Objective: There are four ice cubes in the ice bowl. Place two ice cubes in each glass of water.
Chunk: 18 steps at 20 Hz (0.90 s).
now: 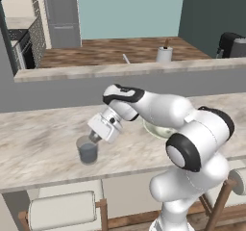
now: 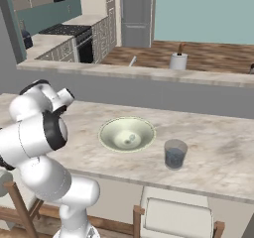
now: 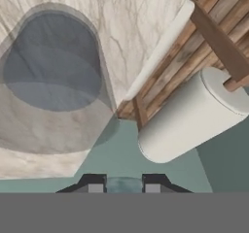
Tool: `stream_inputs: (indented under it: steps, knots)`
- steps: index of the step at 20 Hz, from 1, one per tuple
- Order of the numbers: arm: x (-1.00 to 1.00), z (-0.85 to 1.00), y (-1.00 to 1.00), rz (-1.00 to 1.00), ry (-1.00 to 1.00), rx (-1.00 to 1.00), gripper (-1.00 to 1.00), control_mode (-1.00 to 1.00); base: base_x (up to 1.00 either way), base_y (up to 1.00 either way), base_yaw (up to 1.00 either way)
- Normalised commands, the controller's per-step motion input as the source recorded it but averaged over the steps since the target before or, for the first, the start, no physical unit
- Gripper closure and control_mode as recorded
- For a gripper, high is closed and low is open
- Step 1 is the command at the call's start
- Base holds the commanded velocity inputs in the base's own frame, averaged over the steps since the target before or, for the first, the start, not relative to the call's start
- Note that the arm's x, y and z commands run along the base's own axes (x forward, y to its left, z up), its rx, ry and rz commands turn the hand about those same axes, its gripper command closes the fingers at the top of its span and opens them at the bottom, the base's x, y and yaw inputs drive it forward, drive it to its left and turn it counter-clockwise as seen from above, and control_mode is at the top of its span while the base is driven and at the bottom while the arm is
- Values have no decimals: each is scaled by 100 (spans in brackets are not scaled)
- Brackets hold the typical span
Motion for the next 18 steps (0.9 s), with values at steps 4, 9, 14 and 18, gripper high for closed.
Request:
stream_inputs:
  steps: [4, 9, 14, 18]
  knots:
    - [18, -4, 3, 4, 1, -2, 100, -100, 0, 0, 0]
    - [12, -15, -4, 3, 0, 0, 100, -100, 0, 0, 0]
    - [0, -11, -4, 1, 0, 0, -100, -100, 0, 0, 0]
    - [0, -6, 0, 0, 0, 0, -100, -100, 0, 0, 0]
